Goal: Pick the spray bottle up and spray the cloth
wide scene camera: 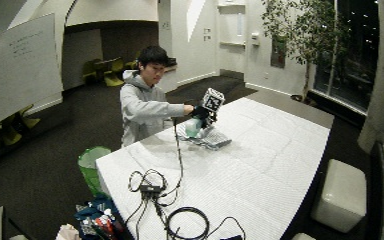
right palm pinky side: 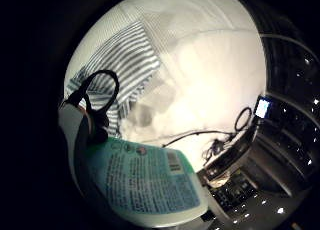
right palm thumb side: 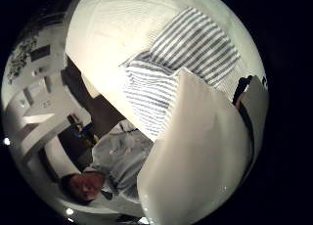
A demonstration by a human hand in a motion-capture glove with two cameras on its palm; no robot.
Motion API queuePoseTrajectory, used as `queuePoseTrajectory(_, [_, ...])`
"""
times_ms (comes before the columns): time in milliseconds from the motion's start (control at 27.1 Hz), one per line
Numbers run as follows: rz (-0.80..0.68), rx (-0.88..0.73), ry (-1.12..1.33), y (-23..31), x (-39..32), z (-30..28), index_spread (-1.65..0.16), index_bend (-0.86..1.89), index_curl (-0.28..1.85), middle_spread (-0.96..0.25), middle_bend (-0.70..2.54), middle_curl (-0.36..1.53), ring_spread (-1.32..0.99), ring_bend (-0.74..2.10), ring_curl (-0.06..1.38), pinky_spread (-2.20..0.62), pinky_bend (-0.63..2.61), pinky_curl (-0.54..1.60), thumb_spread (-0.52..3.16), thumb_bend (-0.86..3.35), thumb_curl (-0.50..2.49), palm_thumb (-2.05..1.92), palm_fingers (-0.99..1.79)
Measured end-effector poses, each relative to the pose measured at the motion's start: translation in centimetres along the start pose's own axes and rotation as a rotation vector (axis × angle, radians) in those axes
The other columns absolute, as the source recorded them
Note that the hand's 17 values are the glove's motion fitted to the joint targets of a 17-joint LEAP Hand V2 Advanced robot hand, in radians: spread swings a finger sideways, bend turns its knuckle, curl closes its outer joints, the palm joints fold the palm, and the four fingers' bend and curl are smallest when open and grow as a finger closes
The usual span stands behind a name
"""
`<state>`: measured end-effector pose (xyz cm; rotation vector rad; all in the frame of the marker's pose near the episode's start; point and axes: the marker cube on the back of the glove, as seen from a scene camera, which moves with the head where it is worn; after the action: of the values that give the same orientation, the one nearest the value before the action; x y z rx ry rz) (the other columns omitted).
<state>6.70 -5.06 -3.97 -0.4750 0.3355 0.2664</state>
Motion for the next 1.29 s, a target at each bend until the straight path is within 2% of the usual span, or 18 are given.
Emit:
queuePoseTrajectory(222, [-0.112, 0.043, -0.090, 1.5, -1.9, -2.4, -0.22, 0.56, 0.55, -0.11, 0.69, 0.51, -0.21, 0.57, 0.45, -0.25, 0.32, 0.37, 0.19, -0.03, 0.73, 0.93, 1.39])
queuePoseTrajectory(444, [-0.134, 0.016, -0.114, 1.2, -2.6, -0.8, -0.22, 0.56, 0.55, -0.11, 0.69, 0.51, -0.21, 0.57, 0.45, -0.25, 0.32, 0.37, 0.18, -0.03, 0.74, 0.93, 1.39])
queuePoseTrajectory(591, [-0.184, 0.063, -0.200, 1.5, -4.4, -1.0, -0.22, 0.56, 0.56, -0.11, 0.69, 0.51, -0.21, 0.57, 0.45, -0.25, 0.32, 0.38, 0.18, -0.03, 0.75, 0.93, 1.39])
queuePoseTrajectory(776, [-0.392, 0.263, -0.429, 3.2, -9.4, -4.7, -0.22, 0.56, 0.56, -0.10, 0.69, 0.51, -0.21, 0.57, 0.45, -0.25, 0.32, 0.38, 0.18, -0.03, 0.75, 0.93, 1.39])
queuePoseTrajectory(924, [-0.630, 0.441, -0.721, 4.1, -14.7, -7.8, -0.22, 0.55, 0.56, -0.11, 0.68, 0.51, -0.21, 0.57, 0.45, -0.25, 0.33, 0.38, 0.18, -0.03, 0.76, 0.93, 1.39])
queuePoseTrajectory(1072, [-0.792, 0.555, -1.038, 3.6, -18.7, -8.5, -0.22, 0.55, 0.56, -0.11, 0.68, 0.50, -0.21, 0.57, 0.45, -0.25, 0.33, 0.38, 0.19, -0.03, 0.76, 0.93, 1.39])
queuePoseTrajectory(1183, [-0.869, 0.577, -1.192, 2.0, -20.9, -6.4, -0.22, 0.54, 0.56, -0.11, 0.67, 0.50, -0.21, 0.57, 0.45, -0.25, 0.34, 0.38, 0.19, -0.03, 0.76, 0.93, 1.39])
queuePoseTrajectory(1294, [-0.849, 0.642, -1.272, -1.1, -24.0, -3.8, -0.21, 0.53, 0.56, -0.10, 0.65, 0.49, -0.21, 0.58, 0.45, -0.25, 0.35, 0.38, 0.19, -0.03, 0.77, 0.93, 1.38])
